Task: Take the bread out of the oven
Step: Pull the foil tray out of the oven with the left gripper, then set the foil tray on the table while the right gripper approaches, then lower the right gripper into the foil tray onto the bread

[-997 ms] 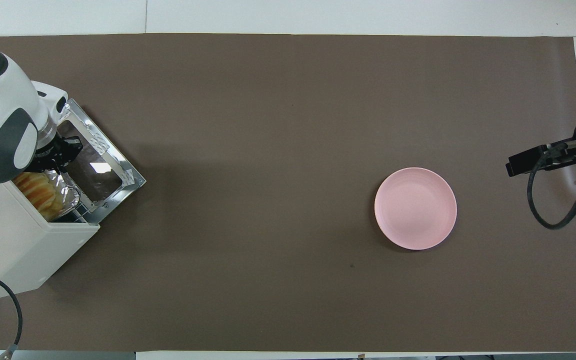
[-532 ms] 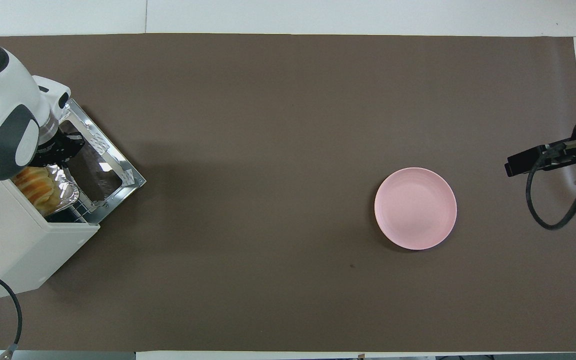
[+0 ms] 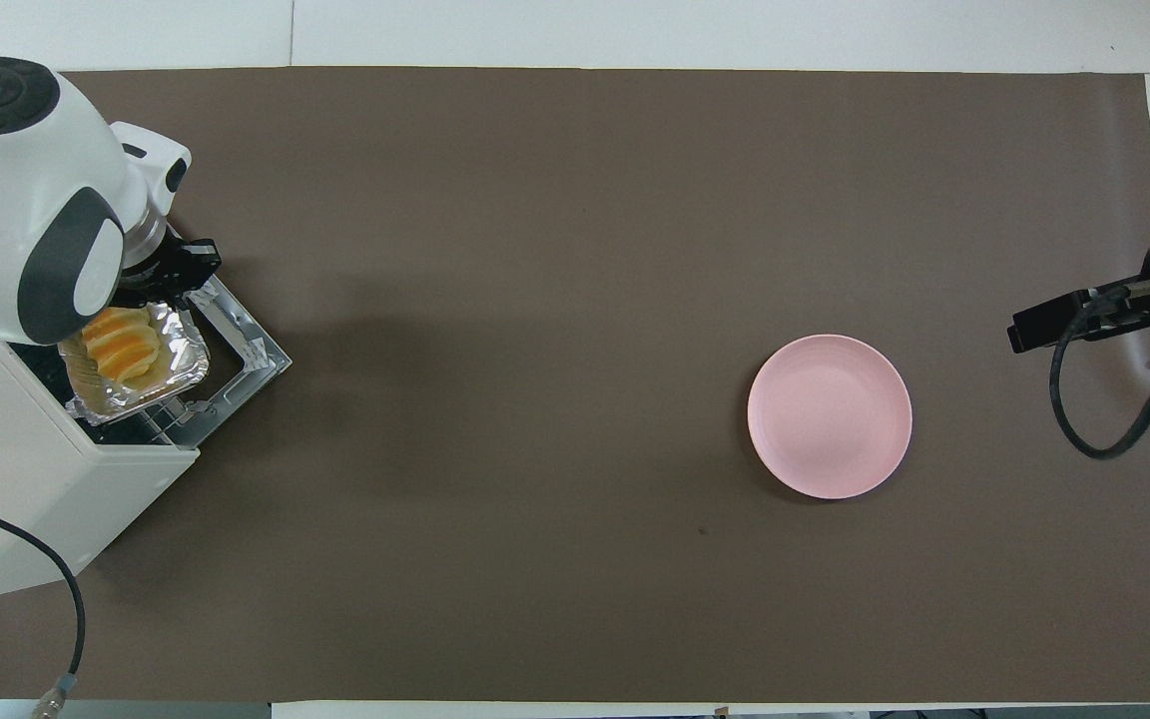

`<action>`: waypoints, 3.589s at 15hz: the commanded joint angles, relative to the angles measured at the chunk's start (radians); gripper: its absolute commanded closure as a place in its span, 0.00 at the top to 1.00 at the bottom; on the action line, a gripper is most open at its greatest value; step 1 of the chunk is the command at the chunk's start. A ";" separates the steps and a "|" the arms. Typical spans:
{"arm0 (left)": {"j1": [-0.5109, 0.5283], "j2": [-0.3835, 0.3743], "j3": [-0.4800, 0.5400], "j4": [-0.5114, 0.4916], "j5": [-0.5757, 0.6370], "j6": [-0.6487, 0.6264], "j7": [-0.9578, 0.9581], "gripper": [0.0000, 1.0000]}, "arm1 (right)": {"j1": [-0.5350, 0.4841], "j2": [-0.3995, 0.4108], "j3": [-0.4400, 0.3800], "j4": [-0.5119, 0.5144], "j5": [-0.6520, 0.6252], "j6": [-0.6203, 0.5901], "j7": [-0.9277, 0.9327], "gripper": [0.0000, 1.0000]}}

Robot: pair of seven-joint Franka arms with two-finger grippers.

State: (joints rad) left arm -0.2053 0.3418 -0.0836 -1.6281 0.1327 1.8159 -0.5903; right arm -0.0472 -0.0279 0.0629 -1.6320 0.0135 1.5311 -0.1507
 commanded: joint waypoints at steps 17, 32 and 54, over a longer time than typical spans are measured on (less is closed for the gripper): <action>-0.508 0.537 0.064 0.748 -0.067 -0.040 -0.140 0.00 | -0.011 -0.017 0.005 -0.014 0.006 -0.005 -0.017 1.00; -0.511 0.516 0.078 0.726 -0.053 -0.038 -0.140 1.00 | -0.005 -0.017 0.005 -0.017 0.000 0.006 -0.010 1.00; 0.179 -0.392 0.082 0.007 -0.128 -0.338 0.497 1.00 | 0.398 0.316 0.015 -0.059 -0.037 0.466 0.618 1.00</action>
State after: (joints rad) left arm -0.0338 -0.0112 0.0074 -1.5690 0.0134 1.5271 -0.1017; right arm 0.3235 0.2445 0.0815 -1.7171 -0.0108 1.9716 0.3891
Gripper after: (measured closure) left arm 0.000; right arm 0.000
